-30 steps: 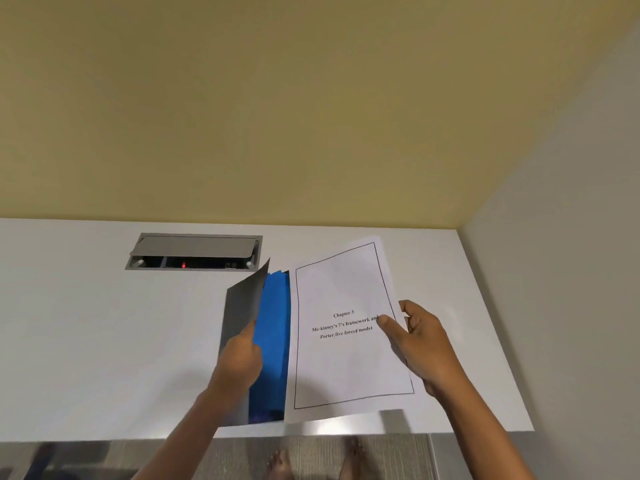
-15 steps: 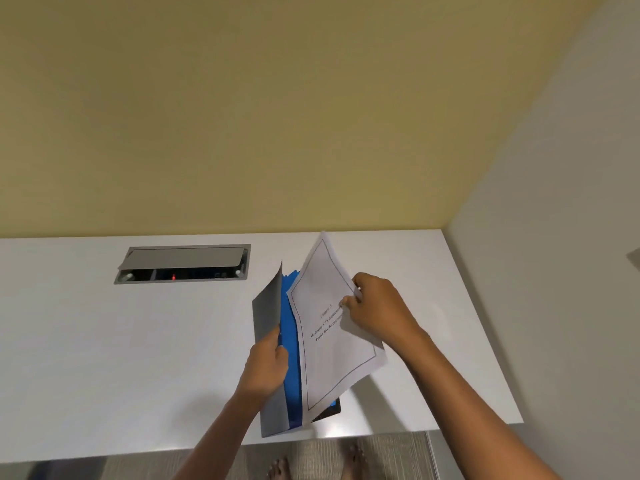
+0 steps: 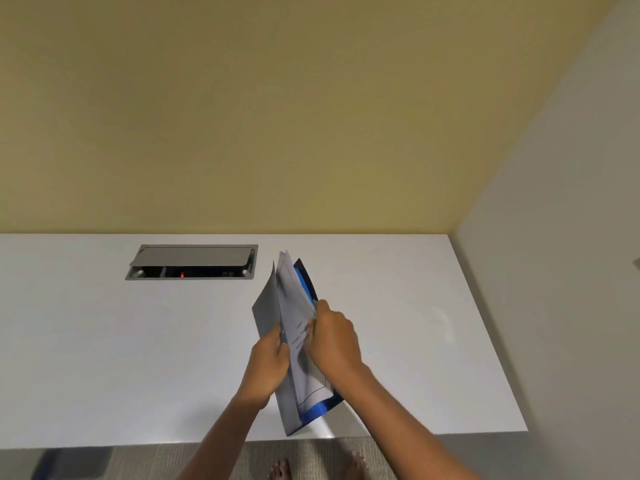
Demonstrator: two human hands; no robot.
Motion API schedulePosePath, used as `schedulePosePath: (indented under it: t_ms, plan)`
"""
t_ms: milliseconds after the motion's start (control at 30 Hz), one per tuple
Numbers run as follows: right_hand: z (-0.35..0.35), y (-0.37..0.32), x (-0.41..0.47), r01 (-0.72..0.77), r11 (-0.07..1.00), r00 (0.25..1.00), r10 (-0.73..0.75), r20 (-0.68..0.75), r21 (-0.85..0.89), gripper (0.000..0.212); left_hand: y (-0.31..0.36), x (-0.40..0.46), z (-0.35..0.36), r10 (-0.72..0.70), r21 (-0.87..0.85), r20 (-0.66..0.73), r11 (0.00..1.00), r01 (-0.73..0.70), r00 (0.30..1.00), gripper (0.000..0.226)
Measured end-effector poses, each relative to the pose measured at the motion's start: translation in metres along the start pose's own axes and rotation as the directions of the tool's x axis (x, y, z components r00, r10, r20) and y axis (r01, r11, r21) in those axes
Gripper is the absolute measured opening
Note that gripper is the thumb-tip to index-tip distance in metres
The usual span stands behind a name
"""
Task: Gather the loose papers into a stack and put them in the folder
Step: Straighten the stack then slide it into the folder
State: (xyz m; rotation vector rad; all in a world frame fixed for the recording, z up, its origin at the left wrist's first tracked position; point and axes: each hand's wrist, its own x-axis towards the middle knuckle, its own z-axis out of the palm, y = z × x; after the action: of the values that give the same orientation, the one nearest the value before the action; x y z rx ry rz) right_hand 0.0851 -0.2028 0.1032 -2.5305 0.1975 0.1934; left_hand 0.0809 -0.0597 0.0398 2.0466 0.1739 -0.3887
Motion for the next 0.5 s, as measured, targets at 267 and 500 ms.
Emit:
schedulePosePath:
  t_ms: [267, 500]
  plan:
    - [0.04, -0.005, -0.009, -0.012, 0.996, 0.997, 0.019, 0.08, -0.091, 0.023, -0.002, -0.006, -0.004, 0.009, -0.024, -0.02, 1.0, -0.009, 1.0, 0.04]
    - [0.047, 0.011, -0.012, -0.016, 0.99, 0.992, 0.033, 0.121, -0.141, 0.012, -0.001, -0.008, -0.002, 0.002, -0.003, -0.035, 1.0, -0.002, 0.999, 0.043]
